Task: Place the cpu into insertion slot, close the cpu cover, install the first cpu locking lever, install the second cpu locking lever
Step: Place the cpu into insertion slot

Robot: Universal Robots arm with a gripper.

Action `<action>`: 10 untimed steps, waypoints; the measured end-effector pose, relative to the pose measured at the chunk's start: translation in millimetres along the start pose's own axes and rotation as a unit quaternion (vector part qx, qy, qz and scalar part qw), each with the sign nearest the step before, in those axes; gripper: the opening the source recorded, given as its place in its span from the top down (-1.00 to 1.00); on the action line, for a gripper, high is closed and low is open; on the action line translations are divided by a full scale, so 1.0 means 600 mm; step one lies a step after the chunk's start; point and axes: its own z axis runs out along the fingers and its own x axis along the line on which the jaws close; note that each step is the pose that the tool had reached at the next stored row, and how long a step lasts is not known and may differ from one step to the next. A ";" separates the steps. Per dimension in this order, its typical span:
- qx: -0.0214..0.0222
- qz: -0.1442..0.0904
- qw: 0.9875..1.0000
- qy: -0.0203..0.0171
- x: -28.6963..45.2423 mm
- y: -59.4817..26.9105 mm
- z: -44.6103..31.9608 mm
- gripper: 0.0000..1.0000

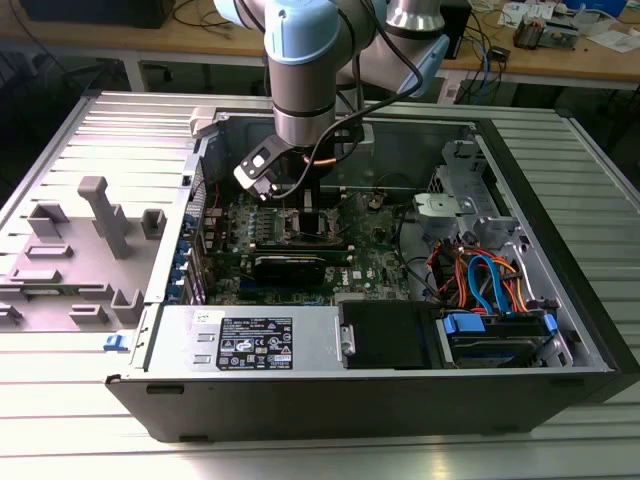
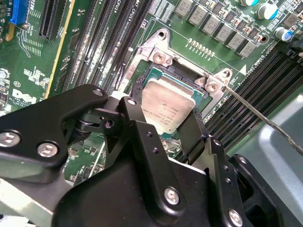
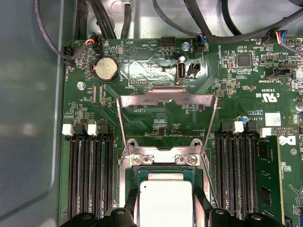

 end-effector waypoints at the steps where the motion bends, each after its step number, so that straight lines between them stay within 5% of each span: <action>1: 0.000 0.000 1.000 0.000 0.000 0.000 0.000 -0.09; 10: 0.000 -0.006 1.000 0.001 0.000 0.001 0.001 -0.09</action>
